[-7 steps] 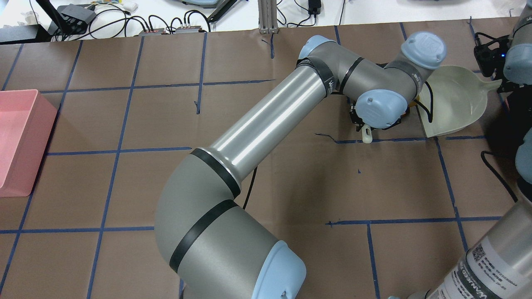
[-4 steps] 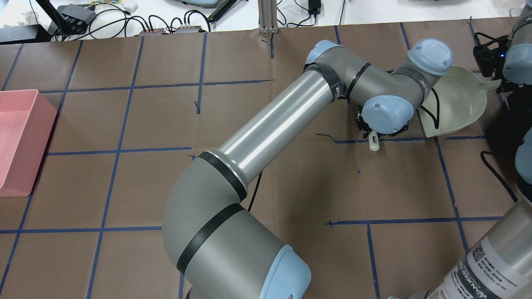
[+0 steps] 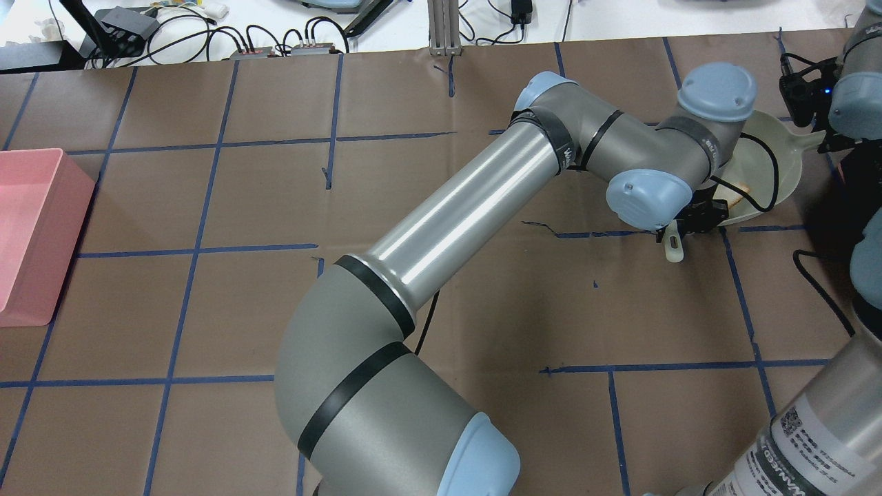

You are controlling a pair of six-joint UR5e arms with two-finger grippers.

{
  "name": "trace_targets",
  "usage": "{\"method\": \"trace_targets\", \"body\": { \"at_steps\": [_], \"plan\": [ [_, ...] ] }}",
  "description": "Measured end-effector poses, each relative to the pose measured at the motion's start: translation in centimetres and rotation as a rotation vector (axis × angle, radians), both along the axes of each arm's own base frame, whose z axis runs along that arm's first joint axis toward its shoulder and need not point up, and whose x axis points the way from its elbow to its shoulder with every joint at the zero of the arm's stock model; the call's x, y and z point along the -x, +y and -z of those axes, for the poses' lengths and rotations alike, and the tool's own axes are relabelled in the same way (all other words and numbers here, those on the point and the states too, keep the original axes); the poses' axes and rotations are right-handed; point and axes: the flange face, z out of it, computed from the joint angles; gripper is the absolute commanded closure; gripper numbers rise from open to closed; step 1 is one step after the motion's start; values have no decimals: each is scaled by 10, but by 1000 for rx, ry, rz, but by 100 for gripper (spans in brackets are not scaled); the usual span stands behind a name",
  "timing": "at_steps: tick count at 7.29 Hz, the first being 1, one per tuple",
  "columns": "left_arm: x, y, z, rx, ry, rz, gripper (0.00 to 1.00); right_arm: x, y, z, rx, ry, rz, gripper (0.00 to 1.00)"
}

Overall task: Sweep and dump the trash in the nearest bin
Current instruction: 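Sweep the potato and bread toward the dustpan with the left gripper's brush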

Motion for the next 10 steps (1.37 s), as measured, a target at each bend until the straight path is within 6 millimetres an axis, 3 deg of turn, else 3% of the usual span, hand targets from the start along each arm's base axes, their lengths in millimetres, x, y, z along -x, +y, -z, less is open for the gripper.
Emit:
{"method": "trace_targets", "body": {
  "at_steps": [5, 7, 10],
  "plan": [
    [33, 0, 7, -77, 246, 21, 100, 0, 0, -1, 1, 0, -1, 100],
    [34, 3, -17, -87, 261, -26, 100, -1, 0, -2, 3, -1, -2, 100],
    [15, 6, -44, -51, 142, -80, 100, -6, -2, -1, 13, -21, -9, 100]
  ]
}}
